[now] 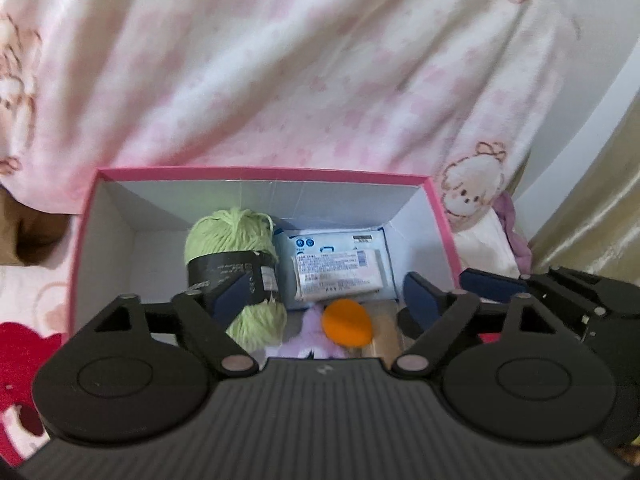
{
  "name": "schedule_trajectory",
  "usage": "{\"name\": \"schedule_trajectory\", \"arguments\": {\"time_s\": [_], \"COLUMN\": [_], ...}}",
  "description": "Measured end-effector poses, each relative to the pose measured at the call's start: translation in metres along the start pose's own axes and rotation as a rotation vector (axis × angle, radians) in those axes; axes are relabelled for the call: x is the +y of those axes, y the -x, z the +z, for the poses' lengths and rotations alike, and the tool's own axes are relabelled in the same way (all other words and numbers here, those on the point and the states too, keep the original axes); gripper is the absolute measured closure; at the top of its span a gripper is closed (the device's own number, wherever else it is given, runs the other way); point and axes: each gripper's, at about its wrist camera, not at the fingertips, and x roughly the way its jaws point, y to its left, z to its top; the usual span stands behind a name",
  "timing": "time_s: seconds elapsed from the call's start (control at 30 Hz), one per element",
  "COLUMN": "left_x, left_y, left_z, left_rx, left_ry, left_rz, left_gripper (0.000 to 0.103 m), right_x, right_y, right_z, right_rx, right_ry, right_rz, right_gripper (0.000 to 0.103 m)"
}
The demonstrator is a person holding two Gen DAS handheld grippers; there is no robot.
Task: Organize objects
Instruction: 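Lower the wipes pack into the box and open the left gripper, then raise the open left gripper away from the box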
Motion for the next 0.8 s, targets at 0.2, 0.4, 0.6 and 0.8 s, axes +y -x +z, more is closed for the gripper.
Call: {"name": "schedule_trajectory", "arguments": {"time_s": [0.2,0.4,0.6,0.8], "left_x": [0.000,0.005,0.011,0.013], "left_y": [0.046,0.096,0.135,0.166], "left_z": [-0.012,-0.036,-0.063,-0.090], "left_rx": [0.029,0.013,0.006,-0.038], "left_ry": [-0.003,-0.016,-0.013,-0.045], "left_rz": [0.025,0.050,0.041,0.066], "left_gripper": [0.013,0.012,0.012,0.012], "right_x": [0.010,0.024,0.039,0.048], "right_y": [0.045,0.085,0.117,0.142], "right_z": [-0.005,-0.011,-0.024,-0.039], "right_rx": [0.007,0.014,0.009,0.009], "right_ry": [0.005,0.002,0.008,-0.019], "right_rz": [-0.005,-0.024,-0.043,-0.054], "right_gripper": [0.040,0.032,0.027,0.025]}}
